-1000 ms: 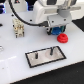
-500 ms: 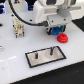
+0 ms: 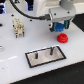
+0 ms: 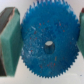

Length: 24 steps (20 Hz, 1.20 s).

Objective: Insert the blue gear onto the right peg, followed by the red gear

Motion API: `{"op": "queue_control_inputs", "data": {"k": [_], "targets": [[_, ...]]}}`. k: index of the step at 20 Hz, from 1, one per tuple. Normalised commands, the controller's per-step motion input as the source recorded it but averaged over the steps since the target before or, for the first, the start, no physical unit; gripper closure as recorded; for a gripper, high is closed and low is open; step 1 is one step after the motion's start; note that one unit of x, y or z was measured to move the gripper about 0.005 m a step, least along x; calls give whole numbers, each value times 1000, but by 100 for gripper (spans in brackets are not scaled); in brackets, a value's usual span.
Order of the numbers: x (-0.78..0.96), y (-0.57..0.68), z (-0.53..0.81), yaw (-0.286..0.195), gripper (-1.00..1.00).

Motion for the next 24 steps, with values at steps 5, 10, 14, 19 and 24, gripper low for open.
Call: {"op": "queue_control_inputs", "data": {"k": [5,10,14,19,24], "targets": [[734,-158,485,0,100],[764,-245,423,0,100],[787,-291,367,0,100],[802,-304,306,0,100],[784,-325,170,0,100]]}}
